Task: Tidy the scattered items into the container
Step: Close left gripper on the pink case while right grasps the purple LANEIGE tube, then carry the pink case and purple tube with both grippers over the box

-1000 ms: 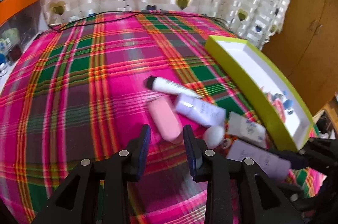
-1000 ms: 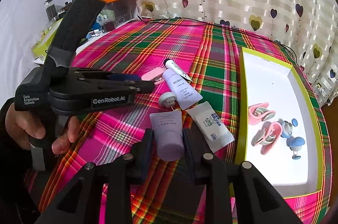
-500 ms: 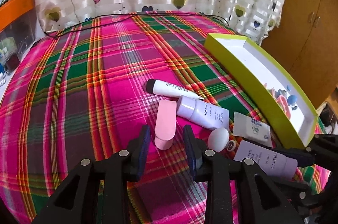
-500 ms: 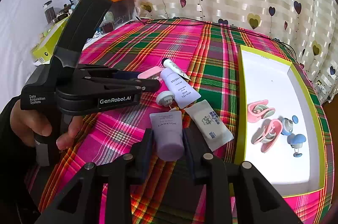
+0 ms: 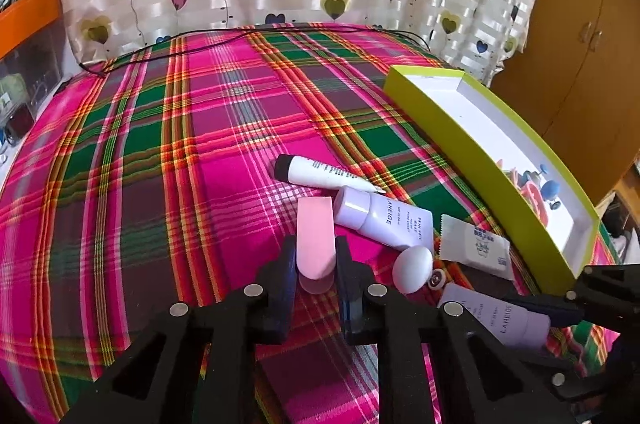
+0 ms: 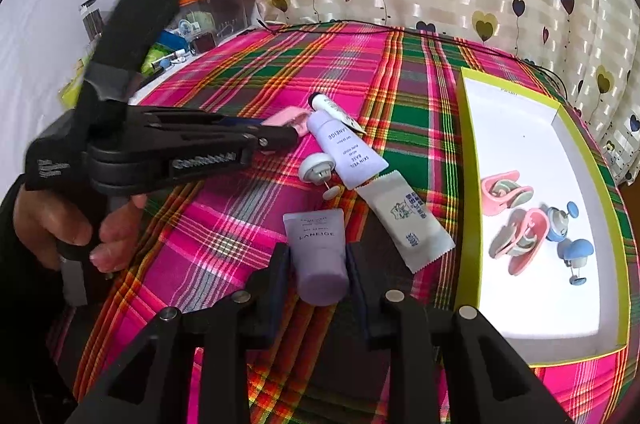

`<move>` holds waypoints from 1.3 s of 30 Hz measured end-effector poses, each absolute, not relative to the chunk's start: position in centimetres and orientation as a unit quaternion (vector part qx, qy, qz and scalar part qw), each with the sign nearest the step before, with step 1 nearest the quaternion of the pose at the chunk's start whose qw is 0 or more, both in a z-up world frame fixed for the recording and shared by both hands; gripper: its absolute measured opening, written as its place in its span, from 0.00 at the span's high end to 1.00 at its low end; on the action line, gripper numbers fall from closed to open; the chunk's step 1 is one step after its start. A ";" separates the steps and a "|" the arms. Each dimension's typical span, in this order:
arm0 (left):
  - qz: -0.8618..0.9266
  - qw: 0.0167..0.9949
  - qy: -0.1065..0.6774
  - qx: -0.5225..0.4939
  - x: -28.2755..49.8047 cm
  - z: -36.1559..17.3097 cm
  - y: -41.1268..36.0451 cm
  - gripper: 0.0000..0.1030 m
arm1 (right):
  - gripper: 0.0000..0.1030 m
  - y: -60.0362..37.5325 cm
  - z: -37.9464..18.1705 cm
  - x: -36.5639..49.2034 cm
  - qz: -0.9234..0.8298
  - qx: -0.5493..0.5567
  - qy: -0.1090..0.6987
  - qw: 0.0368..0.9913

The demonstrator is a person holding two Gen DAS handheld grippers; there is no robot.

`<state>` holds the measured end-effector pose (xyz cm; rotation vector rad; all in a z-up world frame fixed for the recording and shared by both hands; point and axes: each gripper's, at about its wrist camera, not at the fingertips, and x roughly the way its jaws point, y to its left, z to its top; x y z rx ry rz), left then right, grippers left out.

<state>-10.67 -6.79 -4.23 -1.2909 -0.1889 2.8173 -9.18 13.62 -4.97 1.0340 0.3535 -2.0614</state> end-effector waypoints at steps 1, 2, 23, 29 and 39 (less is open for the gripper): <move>0.908 0.019 -0.062 -0.415 -10.5 -4.1 -6.8 0.82 | 0.71 13.6 -5.0 -9.2 -0.813 0.408 0.140 0.392; 0.908 0.021 -0.063 -0.413 -10.4 -4.0 -6.9 0.82 | 0.71 13.5 -5.1 -9.2 -0.813 0.408 0.140 0.392; 0.911 0.027 -0.068 -0.406 -7.3 -3.3 -7.4 0.83 | 0.71 13.4 -4.4 -8.6 -0.817 0.398 0.141 0.392; 0.914 0.025 -0.066 -0.400 -6.5 -2.6 -7.2 0.83 | 0.71 13.6 -3.6 -8.0 -0.825 0.387 0.137 0.388; 0.921 0.029 -0.060 -0.385 -5.0 -1.1 -6.6 0.83 | 0.71 14.3 -1.3 -7.2 -0.847 0.358 0.129 0.370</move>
